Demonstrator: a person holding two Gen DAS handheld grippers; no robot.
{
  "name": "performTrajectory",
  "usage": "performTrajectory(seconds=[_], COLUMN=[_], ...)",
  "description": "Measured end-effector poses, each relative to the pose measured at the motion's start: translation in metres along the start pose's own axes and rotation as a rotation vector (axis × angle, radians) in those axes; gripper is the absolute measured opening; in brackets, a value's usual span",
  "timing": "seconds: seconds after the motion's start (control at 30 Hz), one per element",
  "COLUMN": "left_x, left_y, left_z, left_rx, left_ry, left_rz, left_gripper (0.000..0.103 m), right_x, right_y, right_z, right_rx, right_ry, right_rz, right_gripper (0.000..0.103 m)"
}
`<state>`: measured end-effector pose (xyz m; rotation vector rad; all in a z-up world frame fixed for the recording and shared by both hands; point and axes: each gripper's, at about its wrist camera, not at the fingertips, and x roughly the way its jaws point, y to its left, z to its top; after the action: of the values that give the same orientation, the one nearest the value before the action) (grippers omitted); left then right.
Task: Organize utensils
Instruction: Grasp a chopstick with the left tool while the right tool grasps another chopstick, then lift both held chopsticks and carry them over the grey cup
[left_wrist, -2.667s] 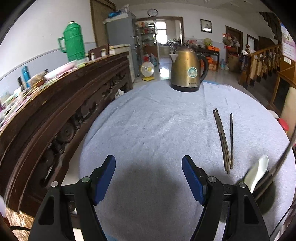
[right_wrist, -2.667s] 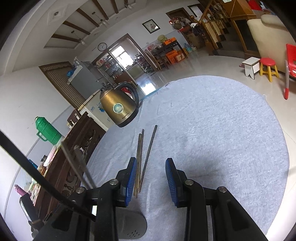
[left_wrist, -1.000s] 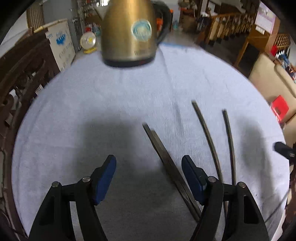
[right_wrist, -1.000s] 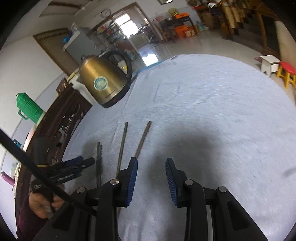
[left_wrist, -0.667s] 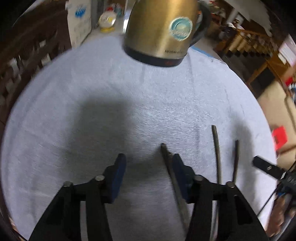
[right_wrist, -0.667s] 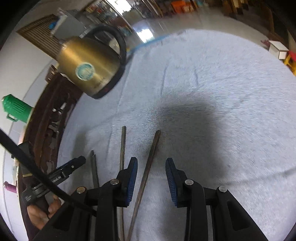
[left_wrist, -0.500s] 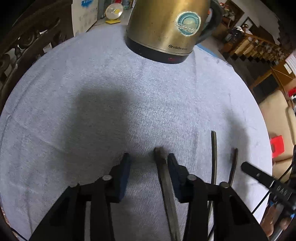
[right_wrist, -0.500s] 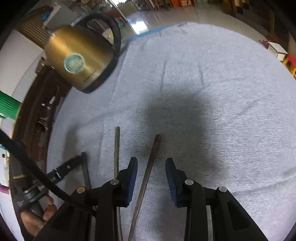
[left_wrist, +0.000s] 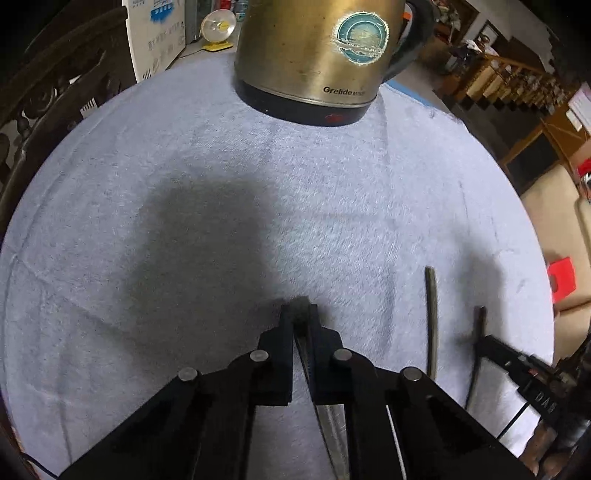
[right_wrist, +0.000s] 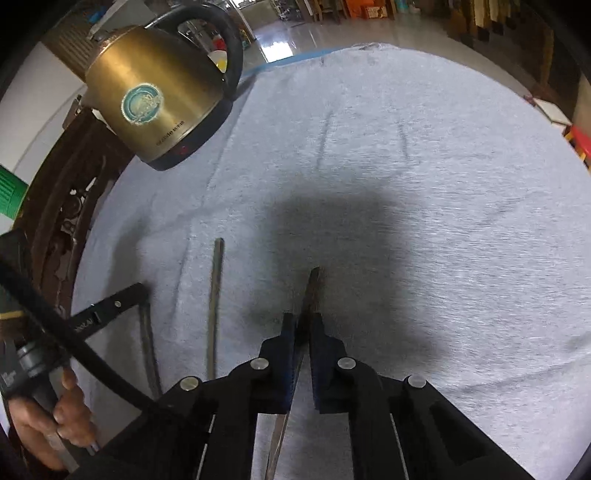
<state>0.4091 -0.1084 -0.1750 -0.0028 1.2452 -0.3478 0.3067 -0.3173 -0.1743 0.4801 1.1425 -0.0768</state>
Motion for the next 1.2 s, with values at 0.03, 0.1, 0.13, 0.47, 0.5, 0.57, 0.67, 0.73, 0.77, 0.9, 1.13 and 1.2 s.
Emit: performTrajectory(seconds=[0.03,0.1,0.13,0.47,0.5,0.57,0.67,0.73,0.77,0.9,1.13,1.2], left_x=[-0.002,-0.006,-0.008,-0.016,-0.014,-0.011,-0.009,-0.010,-0.011,-0.029,-0.136,-0.166], left_y=[0.004,0.015,0.020,0.016,0.013,0.007,0.006,0.009,0.011,0.018,0.013,0.012], left_z=[-0.003,-0.007,-0.009,-0.026,-0.026,-0.025,-0.026,-0.029,-0.030,-0.039,-0.083,-0.101], left_rx=[0.003,-0.011,-0.021,-0.044,-0.036,-0.030,-0.016,0.004,0.006,-0.014,0.030,0.043], left_ry=[0.005,0.017,0.021,0.039,0.032,0.015,0.008,-0.002,-0.008,-0.081,-0.336,-0.412], left_rz=[0.002,0.013,0.019,0.026,0.034,0.048,0.044,0.041,0.043,0.022,0.013,0.009], left_gripper=[0.007,0.007,0.007,0.046,0.046,0.036,0.008,0.008,0.008,0.008,0.007,0.007], right_x=[-0.003,-0.010,-0.011,-0.013,-0.009,-0.004,-0.001,-0.002,-0.003,-0.028,-0.117,-0.145], right_y=[-0.004,-0.010,-0.011,-0.008,-0.006,0.002,0.012,0.015,0.014,0.005,-0.006,-0.009], right_z=[-0.002,-0.003,-0.003,0.002,0.003,0.007,0.006,0.004,0.002,-0.010,-0.048,-0.065], right_rx=[-0.004,-0.008,-0.014,-0.030,-0.033,-0.058,-0.099,-0.121,-0.120,-0.096,-0.104,-0.102], right_ry=[-0.003,-0.004,0.000,0.112,0.123,0.114,0.091,0.080,0.074,0.006,-0.226,-0.302], right_rz=[0.000,-0.002,-0.005,-0.086,-0.102,-0.131,-0.175,-0.179,-0.173,-0.089,0.002,0.033], right_gripper=[0.007,0.007,0.007,0.015,0.019,0.020,0.014,0.008,0.007,0.007,0.007,0.007])
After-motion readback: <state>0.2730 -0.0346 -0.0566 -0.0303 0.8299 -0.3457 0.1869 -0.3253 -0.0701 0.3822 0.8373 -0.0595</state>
